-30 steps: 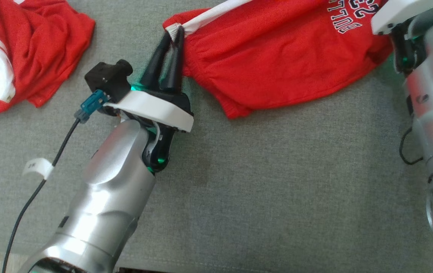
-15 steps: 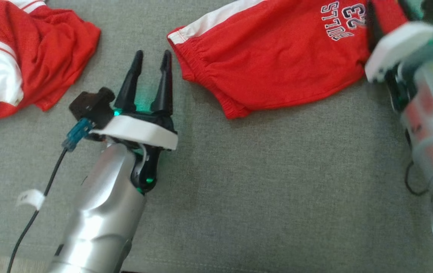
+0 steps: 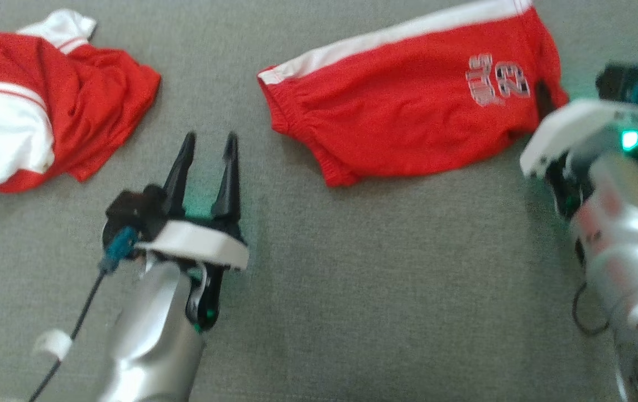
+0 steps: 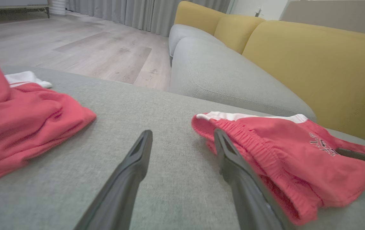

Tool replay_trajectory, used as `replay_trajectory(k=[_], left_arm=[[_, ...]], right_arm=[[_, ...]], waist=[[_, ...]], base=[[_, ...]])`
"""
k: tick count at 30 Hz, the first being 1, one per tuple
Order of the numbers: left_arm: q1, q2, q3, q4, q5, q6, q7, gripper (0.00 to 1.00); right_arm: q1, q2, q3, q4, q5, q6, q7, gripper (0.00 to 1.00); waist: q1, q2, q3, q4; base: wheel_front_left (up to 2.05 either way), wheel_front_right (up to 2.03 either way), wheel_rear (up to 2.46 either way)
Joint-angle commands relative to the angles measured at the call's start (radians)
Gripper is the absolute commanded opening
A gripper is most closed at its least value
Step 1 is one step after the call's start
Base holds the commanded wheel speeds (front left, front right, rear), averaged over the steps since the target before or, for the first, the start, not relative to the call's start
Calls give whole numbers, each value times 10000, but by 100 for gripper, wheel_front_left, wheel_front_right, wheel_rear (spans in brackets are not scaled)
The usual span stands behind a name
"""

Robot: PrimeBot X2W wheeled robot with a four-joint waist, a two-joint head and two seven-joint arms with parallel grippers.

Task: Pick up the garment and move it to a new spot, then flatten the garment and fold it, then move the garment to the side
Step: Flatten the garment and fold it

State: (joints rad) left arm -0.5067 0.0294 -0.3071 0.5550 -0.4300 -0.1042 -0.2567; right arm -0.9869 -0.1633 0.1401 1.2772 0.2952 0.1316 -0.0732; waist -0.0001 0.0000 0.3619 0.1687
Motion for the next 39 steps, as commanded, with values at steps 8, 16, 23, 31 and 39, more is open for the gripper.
replay_trajectory(k=[8,16,23,31,39], left_arm=[[1776,208,1082,-226,908,141,-51,100],[3328,208,1540,-284,1104,128,-51,100],[3580,208,1353,-364,1101,77,-51,100],[3470,208,987,-279,1006,33,-51,100],[3541,208,426,-240,738,50,-51,100]], right_arm=[[2162,493,-218,-19,897,-9,-1274,0],[3494,356,-105,-242,1646,-9,-1467,0],[3519,73,103,-625,1776,-9,-1649,0],[2519,806,1501,-2117,1661,-9,-1743,0],[2680,1122,4070,-3386,2747,-9,-1037,0]], waist=[[1,0,-1903,-527],[1,0,-2869,-635],[1,0,-2906,-371],[1,0,-2837,305],[1,0,-2833,1361]], base=[[0,0,0],[0,0,0],[0,0,0],[0,0,0],[0,0,0]])
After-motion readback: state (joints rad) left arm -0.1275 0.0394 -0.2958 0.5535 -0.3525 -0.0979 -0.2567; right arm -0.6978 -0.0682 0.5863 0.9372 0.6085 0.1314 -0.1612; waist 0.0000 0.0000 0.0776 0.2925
